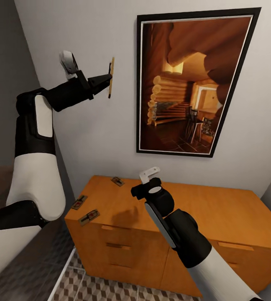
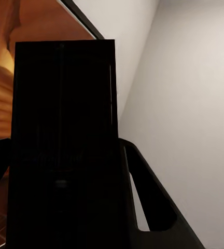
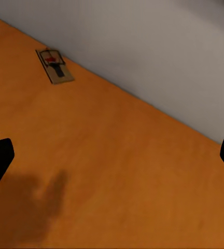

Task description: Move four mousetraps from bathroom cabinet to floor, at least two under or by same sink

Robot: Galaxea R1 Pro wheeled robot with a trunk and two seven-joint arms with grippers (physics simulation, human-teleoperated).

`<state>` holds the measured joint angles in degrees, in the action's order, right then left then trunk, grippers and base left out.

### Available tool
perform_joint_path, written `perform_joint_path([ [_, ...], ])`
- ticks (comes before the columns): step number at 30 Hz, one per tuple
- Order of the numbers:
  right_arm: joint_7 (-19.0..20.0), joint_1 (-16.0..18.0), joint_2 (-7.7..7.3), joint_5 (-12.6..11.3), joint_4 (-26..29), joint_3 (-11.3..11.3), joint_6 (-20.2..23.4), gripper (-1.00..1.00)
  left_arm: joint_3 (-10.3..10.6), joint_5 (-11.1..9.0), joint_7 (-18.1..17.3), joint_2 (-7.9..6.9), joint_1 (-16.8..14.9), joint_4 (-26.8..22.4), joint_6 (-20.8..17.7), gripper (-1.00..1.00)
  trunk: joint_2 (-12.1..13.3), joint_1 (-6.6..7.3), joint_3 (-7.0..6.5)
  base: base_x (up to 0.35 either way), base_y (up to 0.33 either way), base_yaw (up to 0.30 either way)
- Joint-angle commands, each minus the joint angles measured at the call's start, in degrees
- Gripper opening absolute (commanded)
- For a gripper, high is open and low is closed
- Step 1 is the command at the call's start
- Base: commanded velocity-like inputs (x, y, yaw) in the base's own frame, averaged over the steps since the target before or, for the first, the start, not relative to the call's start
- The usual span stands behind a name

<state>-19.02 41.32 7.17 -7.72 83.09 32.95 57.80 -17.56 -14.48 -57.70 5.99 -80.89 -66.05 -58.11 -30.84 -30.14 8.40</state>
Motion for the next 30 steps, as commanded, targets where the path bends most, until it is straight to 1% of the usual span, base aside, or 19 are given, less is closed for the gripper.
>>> perform_joint_path([
  [1,-0.6,0.1,0.41,-0.6,0.2,0.0,0.2,1.00,-0.1,0.3,-0.4,0.06,-0.1,0.0,-0.1,-1.00,-0.1,-0.03,0.11,0.024,0.000,0.000],
  [2,-0.6,0.3,1.17,-0.7,0.3,0.0,0.3,1.00,-0.1,0.3,-0.4,0.03,-0.1,0.0,-0.1,-1.00,-0.1,-0.03,0.11,0.010,0.000,0.000],
  [4,-0.6,0.7,1.92,-1.5,0.2,0.0,0.3,1.00,-0.1,0.4,-0.4,0.00,0.0,0.1,0.0,-1.00,-0.1,-0.03,0.11,0.005,0.000,0.000],
  [5,-0.7,1.2,2.13,-2.5,0.0,0.0,0.3,1.00,-0.1,0.4,-0.4,-0.01,0.0,0.1,0.0,-1.00,-0.1,-0.03,0.11,0.003,0.000,0.000],
  [7,-0.9,3.3,2.30,-6.5,-1.4,-0.2,0.4,1.00,0.0,0.4,-0.4,-0.01,0.0,0.1,0.0,-1.00,-0.1,-0.03,0.11,0.001,0.000,0.000],
  [8,-0.9,3.7,2.31,-7.4,-2.0,-0.2,0.4,1.00,0.0,0.4,-0.4,-0.01,0.1,0.1,0.0,-1.00,-0.1,-0.03,0.11,0.000,0.000,0.000],
  [10,-0.9,5.3,2.27,-11.9,-5.4,-0.4,0.4,1.00,0.0,0.5,-0.4,0.02,0.2,0.1,0.0,-1.00,-0.1,-0.03,0.11,0.000,0.000,0.000],
  [11,-0.9,5.9,2.25,-13.3,-6.4,-0.5,0.4,1.00,0.0,0.5,-0.4,0.03,0.2,0.1,0.0,-1.00,-0.1,-0.03,0.11,0.000,0.000,0.000],
  [12,-0.9,7.1,2.21,-16.3,-8.6,-0.5,0.4,1.00,0.0,0.5,-0.4,0.03,0.3,0.2,0.0,-1.00,-0.1,-0.03,0.11,0.000,0.000,0.000],
  [13,-0.9,7.8,2.20,-17.8,-9.7,-0.5,0.4,1.00,0.0,0.5,-0.4,0.02,0.3,0.2,0.0,-1.00,-0.1,-0.03,0.11,0.000,0.000,0.000],
  [15,-1.0,11.1,2.12,-23.7,-14.1,-0.6,0.4,1.00,0.0,0.6,-0.4,0.00,0.5,0.2,0.1,-1.00,-0.1,-0.03,0.11,0.000,0.000,0.000],
  [16,-1.0,12.0,2.11,-25.0,-15.2,-0.6,0.4,1.00,0.0,0.6,-0.4,0.00,0.5,0.2,0.1,-1.00,-0.1,-0.03,0.11,0.000,0.000,0.000],
  [17,-1.0,13.9,2.09,-27.0,-17.2,-0.6,0.4,1.00,0.0,0.6,-0.4,-0.01,0.6,0.2,0.1,-1.00,-0.1,-0.03,0.11,0.017,0.000,0.000],
  [18,-1.0,16.9,2.09,-29.0,-20.5,-0.6,0.4,1.00,0.1,0.6,-0.4,-0.01,0.7,0.4,0.1,-1.00,-0.1,-0.03,0.11,0.108,-0.005,0.000],
  [19,-1.1,20.9,2.16,-30.4,-25.3,-0.6,0.4,1.00,0.1,0.6,-0.4,-0.02,0.7,1.0,0.1,-1.00,-0.1,-0.03,0.11,0.229,-0.044,0.000],
  [22,-1.1,25.2,2.25,-31.2,-31.0,-0.6,0.4,1.00,0.1,0.6,-0.4,-0.02,0.7,2.5,0.1,-1.00,-0.1,-0.03,0.11,0.270,-0.048,0.000],
  [24,-1.0,26.9,2.28,-31.7,-33.8,-0.6,0.4,1.00,0.1,0.7,-0.4,-0.02,0.7,3.5,0.1,-1.00,-0.1,-0.03,0.11,0.300,-0.026,0.000],
  [28,-1.0,28.7,2.39,-32.5,-36.9,-0.5,0.4,1.00,0.1,0.7,-0.4,0.01,0.7,4.4,0.2,-1.00,-0.1,-0.03,0.11,0.298,-0.008,0.000],
  [30,-1.0,29.6,2.36,-32.6,-37.5,-0.5,0.4,1.00,0.7,0.7,-0.4,0.05,0.7,4.6,0.3,-1.00,-0.1,-0.03,0.11,0.108,-0.001,0.000],
])
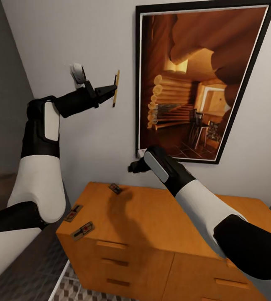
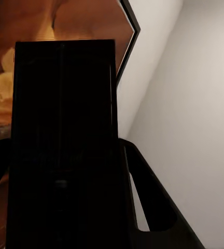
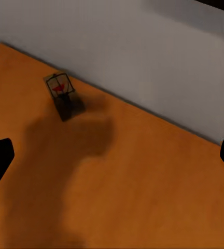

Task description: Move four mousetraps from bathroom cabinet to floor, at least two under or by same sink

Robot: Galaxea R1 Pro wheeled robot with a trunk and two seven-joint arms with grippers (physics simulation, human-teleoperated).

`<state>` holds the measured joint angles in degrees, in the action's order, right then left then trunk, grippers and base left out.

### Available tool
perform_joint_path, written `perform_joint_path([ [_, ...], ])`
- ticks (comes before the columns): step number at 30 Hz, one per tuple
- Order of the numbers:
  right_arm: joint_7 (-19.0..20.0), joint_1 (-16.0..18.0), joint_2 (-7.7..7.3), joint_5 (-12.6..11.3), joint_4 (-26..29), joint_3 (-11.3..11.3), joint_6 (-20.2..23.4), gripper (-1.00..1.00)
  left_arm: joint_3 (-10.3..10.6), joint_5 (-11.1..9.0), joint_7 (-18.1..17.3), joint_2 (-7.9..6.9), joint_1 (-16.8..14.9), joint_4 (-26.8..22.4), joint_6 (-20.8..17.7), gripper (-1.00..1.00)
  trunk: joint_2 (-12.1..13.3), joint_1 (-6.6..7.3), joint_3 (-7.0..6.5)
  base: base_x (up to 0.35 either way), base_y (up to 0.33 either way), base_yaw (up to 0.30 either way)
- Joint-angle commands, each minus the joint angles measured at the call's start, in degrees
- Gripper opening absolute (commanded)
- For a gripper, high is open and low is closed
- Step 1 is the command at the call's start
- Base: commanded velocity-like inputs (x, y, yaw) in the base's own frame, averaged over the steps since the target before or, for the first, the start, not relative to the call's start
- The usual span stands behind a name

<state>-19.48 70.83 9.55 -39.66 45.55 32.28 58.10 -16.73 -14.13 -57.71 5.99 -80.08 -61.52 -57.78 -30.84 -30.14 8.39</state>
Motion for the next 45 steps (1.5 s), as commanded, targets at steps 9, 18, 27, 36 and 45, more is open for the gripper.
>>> perform_joint_path([
  [9,-0.6,1.1,0.38,-0.7,-4.0,0.8,0.1,1.00,1.8,0.2,-0.4,0.07,0.1,0.1,-0.1,-1.00,-0.1,-0.04,0.12,0.017,0.000,0.000],
  [18,-3.1,4.8,0.44,-0.6,-10.8,5.0,0.1,1.00,2.5,0.2,-0.4,0.50,0.7,0.1,-0.1,-1.00,-0.1,-0.04,0.12,0.000,0.000,0.000],
  [27,-3.3,4.7,0.44,-0.6,-10.3,5.4,0.0,1.00,3.4,0.1,-0.4,0.51,1.2,0.0,-0.1,-1.00,-0.1,-0.04,0.12,0.121,0.000,0.000],
  [36,-3.3,4.6,0.44,-0.5,-9.4,5.4,-0.1,1.00,3.4,0.1,-0.4,0.42,1.3,-0.2,-0.2,-1.00,-0.1,-0.04,0.12,0.015,0.000,0.069],
  [45,-3.3,4.5,0.44,-0.5,-7.7,5.4,0.0,1.00,3.4,0.1,-0.4,0.40,1.3,-0.1,-0.2,-1.00,-0.1,-0.04,0.12,0.000,0.000,0.272],
])
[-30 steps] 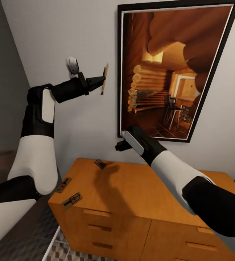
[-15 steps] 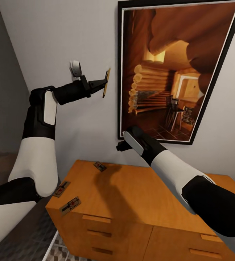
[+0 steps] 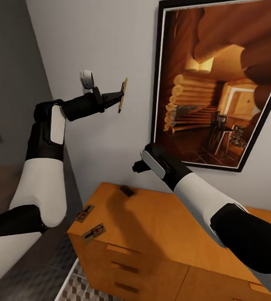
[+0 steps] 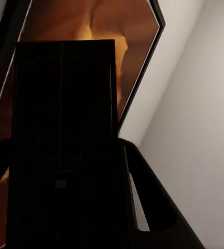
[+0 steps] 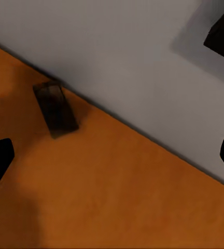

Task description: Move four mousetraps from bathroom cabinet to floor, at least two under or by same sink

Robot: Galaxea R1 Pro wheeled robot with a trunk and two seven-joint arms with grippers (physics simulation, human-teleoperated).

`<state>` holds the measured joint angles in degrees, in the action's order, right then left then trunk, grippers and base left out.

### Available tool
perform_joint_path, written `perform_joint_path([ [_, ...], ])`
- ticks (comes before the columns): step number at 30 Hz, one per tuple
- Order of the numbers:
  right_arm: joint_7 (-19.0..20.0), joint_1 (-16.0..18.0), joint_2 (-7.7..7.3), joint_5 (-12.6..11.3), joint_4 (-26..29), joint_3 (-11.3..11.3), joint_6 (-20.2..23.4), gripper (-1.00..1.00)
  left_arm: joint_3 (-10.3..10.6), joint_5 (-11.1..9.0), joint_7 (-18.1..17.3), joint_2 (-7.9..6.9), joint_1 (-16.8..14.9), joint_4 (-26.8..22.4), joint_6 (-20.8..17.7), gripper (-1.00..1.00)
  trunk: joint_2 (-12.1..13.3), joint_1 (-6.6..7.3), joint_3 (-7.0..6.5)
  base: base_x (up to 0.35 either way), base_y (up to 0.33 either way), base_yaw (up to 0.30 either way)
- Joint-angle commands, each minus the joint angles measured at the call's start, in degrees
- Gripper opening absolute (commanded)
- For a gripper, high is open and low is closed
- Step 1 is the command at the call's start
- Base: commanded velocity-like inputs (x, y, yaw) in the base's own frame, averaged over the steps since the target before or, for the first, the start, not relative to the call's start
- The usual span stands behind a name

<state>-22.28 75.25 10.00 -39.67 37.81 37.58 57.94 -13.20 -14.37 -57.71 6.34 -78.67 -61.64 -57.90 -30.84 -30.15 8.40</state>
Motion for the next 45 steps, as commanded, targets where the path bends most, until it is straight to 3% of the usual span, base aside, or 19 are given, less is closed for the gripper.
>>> perform_joint_path([
  [1,-0.5,0.1,0.00,-0.5,0.0,0.1,0.1,1.00,-0.2,0.3,-0.4,0.06,-0.1,0.0,-0.1,-1.00,-0.1,-0.03,0.11,0.000,0.000,0.288],
  [15,-0.4,-0.1,0.00,-1.3,-0.4,0.0,0.2,1.00,-0.1,0.5,-0.4,0.08,-0.1,0.1,0.0,-1.00,-0.1,-0.03,0.11,0.000,0.000,0.252],
  [25,-0.5,-1.0,0.00,-1.6,-11.1,-0.2,-0.1,1.00,-0.1,0.7,-0.4,0.08,0.8,0.2,0.0,-1.00,-0.1,-0.03,0.11,0.000,0.000,0.014],
  [31,-0.4,-1.0,0.00,-1.7,-12.7,-0.3,0.1,1.00,0.3,0.7,0.7,0.08,3.3,0.2,0.1,-1.00,-0.1,-0.03,0.11,0.000,0.000,0.000],
  [34,-0.4,-1.0,0.00,-1.7,-13.8,-0.3,0.1,1.00,2.4,0.6,4.9,0.08,3.5,0.0,0.0,-1.00,-0.1,-0.03,0.11,0.000,0.000,0.000],
  [36,-0.4,-1.0,0.00,-1.7,-14.1,-0.3,0.1,1.00,5.1,0.4,7.3,0.08,3.5,0.0,0.0,-1.00,-0.1,-0.03,0.11,0.000,0.000,0.000],
  [39,-0.2,-1.0,0.00,-1.7,-14.1,-0.2,0.1,1.00,6.6,0.2,8.2,0.08,3.5,0.0,0.0,-1.00,-0.1,-0.03,0.11,0.003,0.000,0.000],
  [45,2.6,-1.0,0.00,-1.7,-14.1,0.0,0.2,1.00,7.1,0.1,8.4,0.08,3.5,0.1,0.0,-1.00,-0.1,-0.03,0.11,0.223,0.000,0.000],
])
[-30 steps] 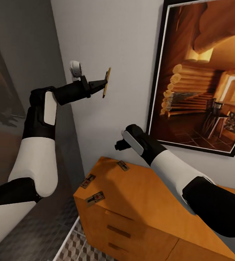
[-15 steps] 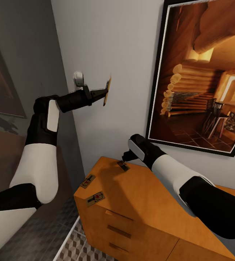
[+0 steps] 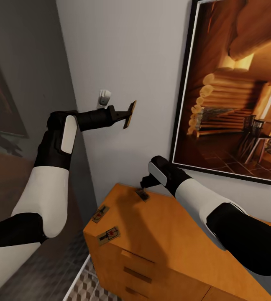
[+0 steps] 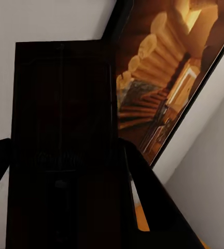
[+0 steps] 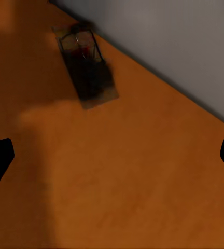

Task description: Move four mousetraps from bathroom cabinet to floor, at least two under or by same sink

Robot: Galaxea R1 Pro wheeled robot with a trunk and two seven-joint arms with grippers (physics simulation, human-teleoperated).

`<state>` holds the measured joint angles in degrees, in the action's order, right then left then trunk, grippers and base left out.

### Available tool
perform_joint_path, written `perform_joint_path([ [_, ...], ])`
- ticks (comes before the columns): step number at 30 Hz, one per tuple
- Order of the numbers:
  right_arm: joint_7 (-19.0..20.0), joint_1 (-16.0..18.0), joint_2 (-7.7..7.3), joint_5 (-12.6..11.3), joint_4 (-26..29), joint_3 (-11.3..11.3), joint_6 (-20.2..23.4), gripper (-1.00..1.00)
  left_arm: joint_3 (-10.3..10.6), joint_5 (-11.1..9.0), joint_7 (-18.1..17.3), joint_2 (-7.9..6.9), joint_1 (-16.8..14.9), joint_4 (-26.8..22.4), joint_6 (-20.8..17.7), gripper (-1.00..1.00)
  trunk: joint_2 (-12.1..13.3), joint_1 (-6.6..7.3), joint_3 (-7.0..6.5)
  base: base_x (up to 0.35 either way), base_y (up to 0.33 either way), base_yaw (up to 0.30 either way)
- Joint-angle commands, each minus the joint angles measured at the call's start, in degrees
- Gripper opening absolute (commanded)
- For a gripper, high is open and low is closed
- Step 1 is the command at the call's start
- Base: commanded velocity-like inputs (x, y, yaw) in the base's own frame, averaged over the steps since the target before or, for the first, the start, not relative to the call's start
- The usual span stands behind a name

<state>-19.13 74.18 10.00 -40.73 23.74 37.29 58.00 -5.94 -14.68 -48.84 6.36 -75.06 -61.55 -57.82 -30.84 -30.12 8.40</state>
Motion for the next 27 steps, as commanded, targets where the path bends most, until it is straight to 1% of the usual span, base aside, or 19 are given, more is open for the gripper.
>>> perform_joint_path([
  [1,-0.2,0.1,0.00,-0.6,0.0,0.3,0.1,1.00,-0.1,0.4,-0.5,0.05,0.0,0.0,-0.1,-1.00,-0.1,-0.06,0.11,0.197,0.000,0.000],
  [7,0.2,0.1,0.00,-0.5,0.2,0.4,0.1,1.00,-0.1,0.4,-0.5,0.05,0.1,0.0,-0.1,-1.00,-0.1,-0.06,0.11,0.060,0.000,0.000],
  [8,0.7,0.1,0.00,-0.2,0.3,0.7,0.1,1.00,-0.1,0.4,-0.5,0.05,0.1,-0.1,-0.1,-1.00,-0.1,-0.06,0.11,0.006,0.000,0.000],
  [9,1.0,0.1,0.00,-0.2,0.3,1.8,0.1,1.00,-0.1,0.4,-0.5,0.05,0.1,-0.1,-0.1,-1.00,-0.1,-0.06,0.11,0.004,0.000,0.000],
  [10,2.2,0.2,0.00,-0.1,0.4,4.9,0.1,1.00,-0.1,0.4,-0.5,0.05,0.1,0.0,-0.1,-1.00,-0.1,-0.06,0.11,0.002,0.000,0.000],
  [11,3.4,0.2,0.00,-0.1,0.4,7.4,0.0,1.00,-0.1,0.4,-0.5,0.05,0.1,0.0,-0.1,-1.00,-0.1,-0.06,0.11,0.001,0.000,0.000],
  [12,6.6,0.2,0.00,0.0,0.4,12.0,-0.1,1.00,-0.1,0.4,-0.5,0.05,0.1,0.0,-0.1,-1.00,-0.1,-0.06,0.11,0.016,0.000,0.000],
  [13,11.5,0.3,0.00,0.2,0.4,17.2,-0.2,1.00,-0.1,0.4,-0.5,0.05,0.1,0.1,-0.1,-1.00,-0.1,-0.06,0.11,0.070,0.000,0.000],
  [14,13.4,0.3,0.00,0.4,0.3,18.9,-0.3,1.00,-0.1,0.4,-0.4,0.05,0.1,0.1,-0.1,-1.00,-0.1,-0.06,0.11,0.086,0.000,0.000],
  [15,17.1,0.4,0.00,0.7,0.2,22.0,-0.4,1.00,-0.1,0.4,-0.5,0.05,0.1,0.1,-0.1,-1.00,-0.1,-0.06,0.11,0.100,0.000,0.000],
  [16,20.4,0.5,0.00,1.1,0.1,24.6,-0.4,1.00,-0.1,0.4,-0.5,0.05,0.1,0.1,-0.1,-1.00,-0.1,-0.06,0.11,0.072,0.000,0.000],
  [17,21.9,0.6,0.00,1.3,0.0,25.6,-0.5,1.00,-0.1,0.4,-0.5,0.05,0.1,0.1,-0.1,-1.00,-0.1,-0.06,0.11,0.058,0.000,0.000],
  [18,24.3,0.7,-0.08,1.7,0.0,27.0,-0.5,1.00,-0.1,0.4,-0.4,0.05,0.1,0.0,-0.1,-1.00,-0.1,-0.06,0.11,0.037,0.000,0.000],
  [19,25.8,0.8,-0.46,2.2,-0.1,28.1,-0.6,1.00,-0.1,0.4,-0.5,0.05,0.1,0.0,-0.1,-1.00,-0.1,-0.06,0.11,0.024,0.000,0.000],
  [20,26.4,0.8,-0.62,2.6,-0.1,28.4,-0.6,1.00,-0.1,0.4,-0.5,0.05,0.1,0.0,-0.1,-1.00,-0.1,-0.06,0.11,0.019,0.000,0.000],
  [21,27.2,0.8,-0.87,3.4,-0.2,28.9,-0.8,1.00,-0.1,0.4,-0.4,0.05,0.1,0.1,-0.1,-1.00,-0.1,-0.06,0.11,0.012,0.000,0.000],
  [22,28.3,0.9,-1.16,6.9,-0.3,29.6,-1.0,1.00,-0.1,0.4,-0.5,0.05,0.1,0.1,-0.1,-1.00,-0.1,-0.06,0.11,0.004,0.000,0.000],
  [24,28.9,0.9,-1.29,9.8,-0.2,29.8,-1.0,1.00,-0.1,0.4,-0.5,0.05,0.1,0.1,-0.1,-1.00,-0.1,-0.06,0.11,0.021,0.000,0.000],
  [27,29.1,0.9,-1.47,11.0,-0.1,29.7,-1.2,1.00,0.0,0.4,-0.4,0.05,0.1,0.1,-0.1,-1.00,-0.1,-0.06,0.11,0.183,0.000,0.000],
])
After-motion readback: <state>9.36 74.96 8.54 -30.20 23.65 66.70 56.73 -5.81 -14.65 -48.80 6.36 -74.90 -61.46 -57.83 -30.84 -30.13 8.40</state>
